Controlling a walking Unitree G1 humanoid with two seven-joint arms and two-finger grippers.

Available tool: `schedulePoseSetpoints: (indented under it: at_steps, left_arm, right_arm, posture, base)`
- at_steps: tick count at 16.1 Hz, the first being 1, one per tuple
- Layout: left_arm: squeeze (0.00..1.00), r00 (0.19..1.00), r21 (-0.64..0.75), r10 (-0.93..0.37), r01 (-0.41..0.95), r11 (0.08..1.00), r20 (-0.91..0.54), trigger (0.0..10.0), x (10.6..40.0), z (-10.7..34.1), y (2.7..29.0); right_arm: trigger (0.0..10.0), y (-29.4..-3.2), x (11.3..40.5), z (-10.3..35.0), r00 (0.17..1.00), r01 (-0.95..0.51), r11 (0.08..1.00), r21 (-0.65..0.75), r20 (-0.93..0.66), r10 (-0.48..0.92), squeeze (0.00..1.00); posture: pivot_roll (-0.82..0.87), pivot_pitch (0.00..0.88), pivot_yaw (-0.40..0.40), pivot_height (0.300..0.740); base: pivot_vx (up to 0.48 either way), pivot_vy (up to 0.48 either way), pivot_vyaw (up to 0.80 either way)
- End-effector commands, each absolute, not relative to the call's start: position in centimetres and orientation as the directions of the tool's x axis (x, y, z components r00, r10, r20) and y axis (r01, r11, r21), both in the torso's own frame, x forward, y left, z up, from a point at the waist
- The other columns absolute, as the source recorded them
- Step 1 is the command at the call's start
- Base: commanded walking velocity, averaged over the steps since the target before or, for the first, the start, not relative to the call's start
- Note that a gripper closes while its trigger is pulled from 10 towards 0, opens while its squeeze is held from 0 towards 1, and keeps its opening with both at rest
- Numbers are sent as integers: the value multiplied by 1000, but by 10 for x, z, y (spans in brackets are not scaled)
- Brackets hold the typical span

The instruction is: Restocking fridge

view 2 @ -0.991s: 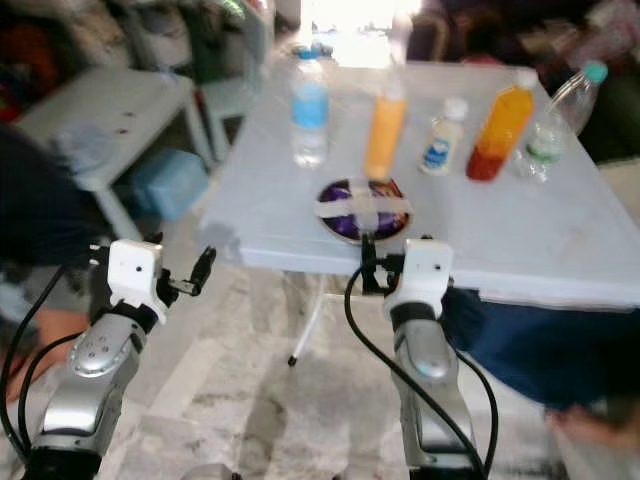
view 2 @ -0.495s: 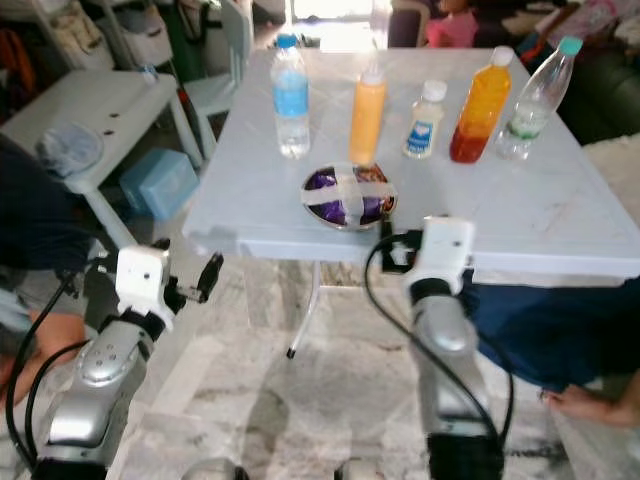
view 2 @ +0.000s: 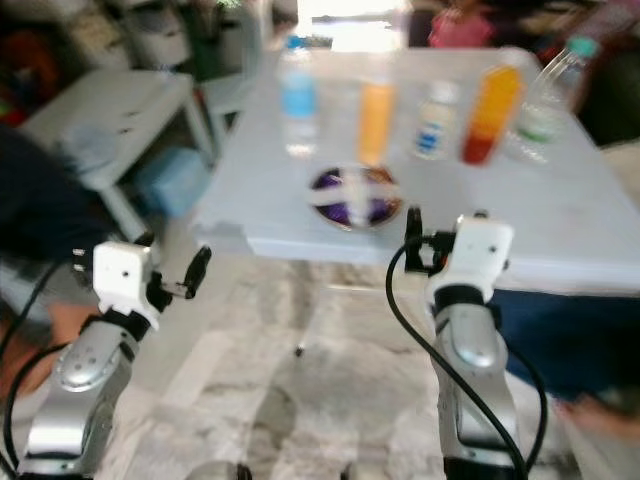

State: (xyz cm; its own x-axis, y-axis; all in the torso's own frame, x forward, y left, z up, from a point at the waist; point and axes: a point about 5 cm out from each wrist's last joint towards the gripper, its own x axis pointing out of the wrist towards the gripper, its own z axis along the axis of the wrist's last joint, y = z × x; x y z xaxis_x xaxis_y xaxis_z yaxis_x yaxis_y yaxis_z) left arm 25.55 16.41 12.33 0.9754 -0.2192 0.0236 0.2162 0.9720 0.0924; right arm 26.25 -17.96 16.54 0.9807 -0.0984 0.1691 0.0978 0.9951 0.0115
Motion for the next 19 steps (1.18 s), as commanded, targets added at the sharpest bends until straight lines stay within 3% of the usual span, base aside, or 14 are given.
schedulePoseSetpoints:
  at_steps: [1,8,16,19]
  left_arm:
    - [0,978,93,-210,208,974,11,10000,252,121,169]
    - [0,985,78,-174,174,982,-16,10000,245,112,174]
    - [0,980,50,-197,198,979,-13,10000,248,110,168]
    - [0,979,37,-204,204,978,-2,10000,250,112,166]
  right_arm:
    - [10000,-174,258,165,984,84,996,21,157,-86,0]
    - [10000,-188,213,130,991,132,991,-34,4,-132,0]
    - [10000,-194,209,124,983,181,983,-11,-22,-181,0]
    - [10000,-195,211,125,982,185,983,-9,-18,-186,0]
  posture:
    - [-9,38,57,740]
    - [-37,0,50,740]
    - [-59,0,47,740]
    - [-62,0,45,740]
  base:
    - [277,0,0]
    - [291,0,0]
    - [0,0,0]
    - [172,0,-800]
